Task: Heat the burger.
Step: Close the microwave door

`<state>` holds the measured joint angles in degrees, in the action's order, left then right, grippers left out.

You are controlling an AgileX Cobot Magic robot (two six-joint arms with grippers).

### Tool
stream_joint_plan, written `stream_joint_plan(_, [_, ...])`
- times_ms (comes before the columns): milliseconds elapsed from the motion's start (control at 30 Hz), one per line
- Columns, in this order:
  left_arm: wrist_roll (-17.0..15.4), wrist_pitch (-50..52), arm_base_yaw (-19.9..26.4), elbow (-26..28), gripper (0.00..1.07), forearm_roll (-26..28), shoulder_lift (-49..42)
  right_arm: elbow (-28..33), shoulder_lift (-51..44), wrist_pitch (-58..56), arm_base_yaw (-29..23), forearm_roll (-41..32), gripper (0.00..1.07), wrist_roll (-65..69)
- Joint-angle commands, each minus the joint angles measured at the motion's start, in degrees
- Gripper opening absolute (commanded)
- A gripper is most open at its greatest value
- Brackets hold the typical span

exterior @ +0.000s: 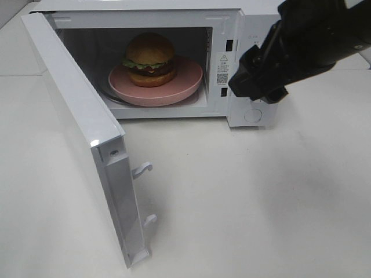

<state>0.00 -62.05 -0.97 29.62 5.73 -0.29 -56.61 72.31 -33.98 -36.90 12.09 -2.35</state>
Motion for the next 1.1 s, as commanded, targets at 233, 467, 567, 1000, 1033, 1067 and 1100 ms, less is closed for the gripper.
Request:
stream_joint_plan(233, [0.00,0.86,-0.06,-0.11,0.98,0.06,-0.97,0.23,-2.29,-20.51,0.23,-0.11,0.76,5.39])
stream_joint_plan(467, [0.00,0.86,-0.06,-0.11,0.98,0.06,-0.97,0.23,-6.47,-25.50,0.23,-0.17,0.76,5.67])
stream_joint_plan(567, [0.00,0.86,-0.06,-0.11,0.98,0.06,-0.97,0.23,-9.22,-25.44,0.23,-0.11,0.76,5.61])
stream_joint_plan(1000, [0.00,0.86,-0.06,-0.11,0.98,0.06,-0.97,5.79,-19.60,-25.50,0.23,-0.17,0.76,5.61])
stream_joint_plan(1033, [0.00,0.86,-0.06,-0.11,0.98,0.06,-0.97,5.79,-19.60,-25.50,0.23,-0.17,0.76,5.61])
stream_joint_plan(1067, [0.00,0.86,-0.06,-0.11,0.98,0.06,-0.97,7.10,-20.91,-25.44,0.23,-0.11,0.76,5.61])
stream_joint_plan(1100, [0.00,0.86,-0.06,-0.11,0.98,0.06,-0.97,9.91,-23.55,-25.38,0.23,0.34,0.76,5.61])
